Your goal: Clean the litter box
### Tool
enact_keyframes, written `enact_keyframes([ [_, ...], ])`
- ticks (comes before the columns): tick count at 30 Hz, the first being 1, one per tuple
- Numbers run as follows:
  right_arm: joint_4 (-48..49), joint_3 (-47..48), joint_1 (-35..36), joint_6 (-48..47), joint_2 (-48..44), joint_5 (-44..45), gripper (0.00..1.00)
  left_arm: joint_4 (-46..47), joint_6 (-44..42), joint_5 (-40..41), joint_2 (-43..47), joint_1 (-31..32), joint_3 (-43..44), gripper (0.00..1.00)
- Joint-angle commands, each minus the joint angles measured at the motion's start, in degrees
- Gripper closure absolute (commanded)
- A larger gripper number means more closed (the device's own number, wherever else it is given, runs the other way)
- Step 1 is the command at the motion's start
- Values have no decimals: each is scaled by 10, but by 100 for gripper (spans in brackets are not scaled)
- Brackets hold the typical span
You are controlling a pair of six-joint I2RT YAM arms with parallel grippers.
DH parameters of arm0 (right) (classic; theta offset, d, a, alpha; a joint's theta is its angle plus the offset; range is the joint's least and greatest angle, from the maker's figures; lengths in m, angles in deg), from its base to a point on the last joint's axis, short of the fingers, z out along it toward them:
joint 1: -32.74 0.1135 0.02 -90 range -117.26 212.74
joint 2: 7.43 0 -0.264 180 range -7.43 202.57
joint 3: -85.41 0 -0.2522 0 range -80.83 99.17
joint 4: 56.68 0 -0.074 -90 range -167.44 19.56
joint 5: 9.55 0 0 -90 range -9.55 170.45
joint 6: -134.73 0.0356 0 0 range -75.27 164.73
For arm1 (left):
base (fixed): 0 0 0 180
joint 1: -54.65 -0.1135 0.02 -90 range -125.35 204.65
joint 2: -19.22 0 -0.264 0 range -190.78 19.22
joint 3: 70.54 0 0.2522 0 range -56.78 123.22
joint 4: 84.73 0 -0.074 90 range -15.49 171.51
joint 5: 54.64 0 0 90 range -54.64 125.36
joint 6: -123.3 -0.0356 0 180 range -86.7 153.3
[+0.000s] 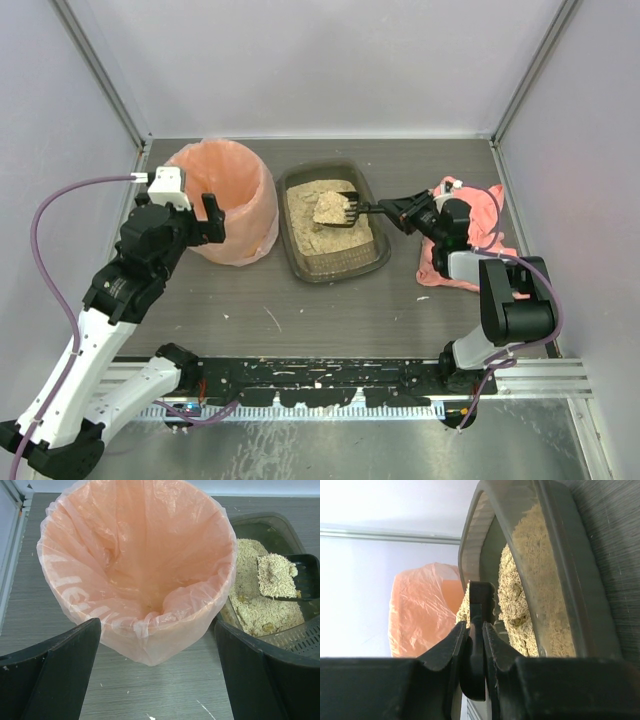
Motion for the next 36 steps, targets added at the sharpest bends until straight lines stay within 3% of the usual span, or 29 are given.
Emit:
enact_keyframes([
  [1,77,-12,-16,31,-15,0,99,-5,12,4,8,-3,12,2],
  [3,58,30,14,1,4,-42,99,-6,22,0,14,-3,2,2],
  [7,77,-18,-39,33,-21,-5,99,-17,25,6,21,-3,-6,2],
  [10,58,28,0,-2,4,-60,99,-2,25,16,38,-4,-24,1],
  [13,76,-21,-43,30,-21,-21,99,-6,23,9,42,-4,-20,1],
  [17,81,15,4,4,8,-61,99,-3,23,13,53,-4,-31,0],
  [20,103,-30,-38,40,-13,-13,99,-4,21,11,56,-4,-30,0],
  [23,87,24,7,-1,13,-67,99,-2,22,17,61,-4,-35,1],
  [27,100,-22,-44,40,-13,-7,99,-3,20,14,59,-4,-31,0],
  [31,101,29,-5,12,23,-66,99,-3,22,12,58,-6,-34,1],
  [34,171,-27,-55,82,24,-15,99,-5,20,14,57,-6,-30,0],
  [36,218,9,-33,94,68,-72,99,-4,22,19,60,-6,-36,1],
])
